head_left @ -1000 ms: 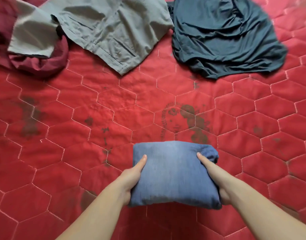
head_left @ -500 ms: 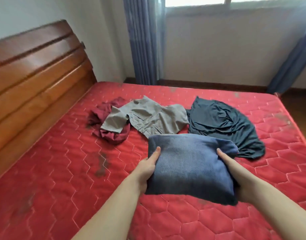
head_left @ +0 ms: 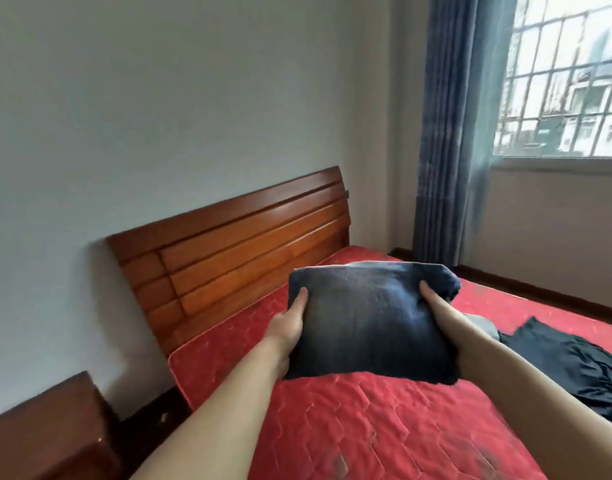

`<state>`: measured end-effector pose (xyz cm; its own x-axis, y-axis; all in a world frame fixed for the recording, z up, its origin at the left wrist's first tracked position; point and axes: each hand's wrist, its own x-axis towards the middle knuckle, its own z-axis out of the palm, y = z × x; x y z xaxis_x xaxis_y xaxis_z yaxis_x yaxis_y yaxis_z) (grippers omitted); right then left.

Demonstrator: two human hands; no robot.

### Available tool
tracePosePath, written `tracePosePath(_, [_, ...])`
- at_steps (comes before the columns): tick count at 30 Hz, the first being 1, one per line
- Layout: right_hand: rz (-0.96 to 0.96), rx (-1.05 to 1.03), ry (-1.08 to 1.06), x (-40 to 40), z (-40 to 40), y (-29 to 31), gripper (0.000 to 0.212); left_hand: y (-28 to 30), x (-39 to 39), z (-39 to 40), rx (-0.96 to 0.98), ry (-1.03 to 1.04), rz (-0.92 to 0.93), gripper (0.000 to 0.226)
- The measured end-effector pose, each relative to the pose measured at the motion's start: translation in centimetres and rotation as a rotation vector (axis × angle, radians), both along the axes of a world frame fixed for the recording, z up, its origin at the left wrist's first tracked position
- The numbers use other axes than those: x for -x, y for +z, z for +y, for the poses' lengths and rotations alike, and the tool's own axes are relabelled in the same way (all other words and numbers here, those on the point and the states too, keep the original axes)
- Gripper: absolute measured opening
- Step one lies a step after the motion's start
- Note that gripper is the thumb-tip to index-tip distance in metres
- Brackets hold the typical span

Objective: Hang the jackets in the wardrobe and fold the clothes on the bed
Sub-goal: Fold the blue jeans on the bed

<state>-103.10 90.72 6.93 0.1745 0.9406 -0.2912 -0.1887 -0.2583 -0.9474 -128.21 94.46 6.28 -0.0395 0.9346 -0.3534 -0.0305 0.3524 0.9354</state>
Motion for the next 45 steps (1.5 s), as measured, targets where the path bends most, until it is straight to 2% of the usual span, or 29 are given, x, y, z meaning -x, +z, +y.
tracePosePath(4, [0.002,-0.048,0.2,10.7,0.1,2.8,0.038,2.4,11.1,-5.2,-0.04,0.179,-0.022,0.07])
tracePosePath(8, [-0.03,-0.022,0.44,23.8,-1.3,2.8,0.045,2.6,23.2,-13.0,-0.013,0.399,-0.03,0.055])
tracePosePath(12, [-0.017,0.062,0.645,36.6,-3.9,1.9,0.056,2.6,33.2,-21.1,0.007,0.629,0.026,0.066])
tracePosePath(15, [-0.002,0.076,0.774,44.3,-6.0,1.9,0.059,2.8,38.3,-25.9,0.008,0.801,0.109,0.067])
tracePosePath(20, [-0.001,0.003,0.946,51.9,-7.2,2.4,0.044,3.4,42.1,-30.5,0.095,0.996,0.135,0.077])
tracePosePath(23, [0.02,0.002,1.096,55.1,-7.0,2.5,0.05,4.3,43.1,-31.9,0.118,1.083,0.123,0.075])
tracePosePath(27, [0.031,0.054,1.134,59.8,-6.9,2.3,0.06,5.0,45.6,-33.4,0.133,1.188,0.142,0.073])
tracePosePath(34, [0.092,0.058,1.343,70.9,-6.3,2.0,0.053,4.6,54.6,-33.7,0.147,1.309,0.164,0.073])
tracePosePath(42, [-0.048,0.04,1.217,85.7,-2.1,2.6,0.052,3.9,70.4,-29.2,0.087,1.291,0.163,0.066])
tracePosePath(45, [-0.042,0.076,1.194,90.3,0.1,3.1,0.053,4.4,75.5,-26.9,0.077,1.263,0.157,0.063])
